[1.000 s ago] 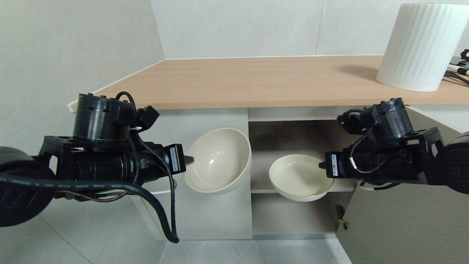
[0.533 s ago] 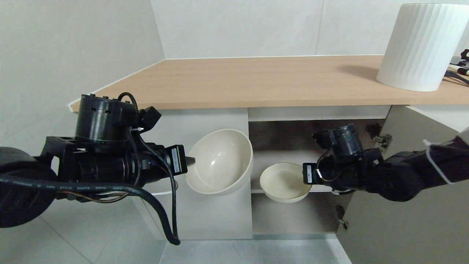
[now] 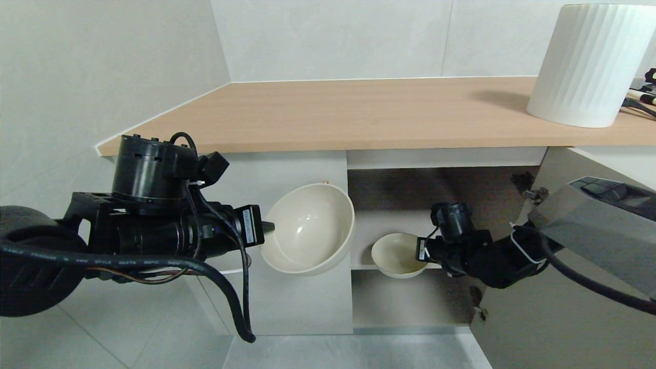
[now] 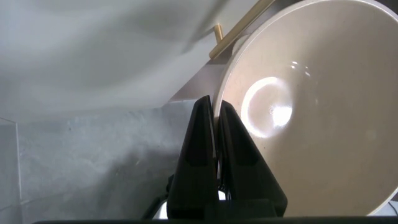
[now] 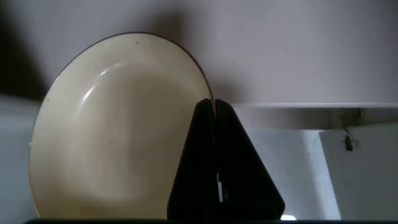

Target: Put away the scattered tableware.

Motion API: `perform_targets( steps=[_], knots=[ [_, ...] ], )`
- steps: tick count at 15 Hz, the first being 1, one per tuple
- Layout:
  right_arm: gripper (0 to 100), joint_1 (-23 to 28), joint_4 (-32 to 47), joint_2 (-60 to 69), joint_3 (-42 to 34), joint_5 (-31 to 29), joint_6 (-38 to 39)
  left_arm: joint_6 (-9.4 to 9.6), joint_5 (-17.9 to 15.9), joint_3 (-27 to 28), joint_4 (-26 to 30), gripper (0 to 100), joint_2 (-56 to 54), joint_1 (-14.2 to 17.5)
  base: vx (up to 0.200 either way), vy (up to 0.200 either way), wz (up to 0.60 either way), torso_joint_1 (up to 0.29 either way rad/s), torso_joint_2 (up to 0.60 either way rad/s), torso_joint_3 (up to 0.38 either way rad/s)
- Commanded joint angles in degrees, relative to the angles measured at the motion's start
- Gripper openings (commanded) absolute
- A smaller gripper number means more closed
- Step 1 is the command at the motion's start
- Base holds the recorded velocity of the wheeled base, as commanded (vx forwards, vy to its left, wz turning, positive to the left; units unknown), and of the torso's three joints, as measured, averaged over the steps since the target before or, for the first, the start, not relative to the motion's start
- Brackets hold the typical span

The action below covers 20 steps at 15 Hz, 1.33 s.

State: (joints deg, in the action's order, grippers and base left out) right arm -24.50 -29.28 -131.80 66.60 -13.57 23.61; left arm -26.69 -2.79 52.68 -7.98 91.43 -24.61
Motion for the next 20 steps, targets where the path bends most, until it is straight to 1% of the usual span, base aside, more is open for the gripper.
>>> perform_targets(
  steps=[1,4,7,9,12,20],
  knots=[
    [0,1.21,0.19,-5.39,3.36,-1.29,0.64,-0.03,-0.02,-0.03,0.07,0,0.15,-0.08,0.000,0.000,0.00,0.000,0.00,0.000],
    [0,1.92,0.28,-8.47,6.62,-2.69,2.05,-0.03,-0.02,-0.03,-0.01,0,0.15,-0.35,0.000,0.000,0.00,0.000,0.00,0.000],
    [0,2.79,0.28,-11.28,10.22,-5.86,2.05,-0.03,-0.02,-0.03,0.07,0,0.24,-0.61,0.000,0.000,0.00,0.000,0.00,0.000],
    [0,3.23,0.37,-12.42,11.71,-6.03,2.05,-0.03,-0.02,-0.03,0.07,0,0.24,-0.61,0.000,0.000,0.00,0.000,0.00,0.000],
    [0,4.38,0.37,-14.53,15.23,-8.49,2.05,-0.03,0.07,-0.03,0.07,0,0.59,-0.96,0.000,0.000,0.00,0.000,0.00,0.000],
    [0,6.40,0.37,-14.97,18.39,-8.58,2.58,-0.12,0.07,-0.03,0.07,0,0.68,-0.96,0.000,0.000,0.00,0.000,0.00,0.000]
  ],
)
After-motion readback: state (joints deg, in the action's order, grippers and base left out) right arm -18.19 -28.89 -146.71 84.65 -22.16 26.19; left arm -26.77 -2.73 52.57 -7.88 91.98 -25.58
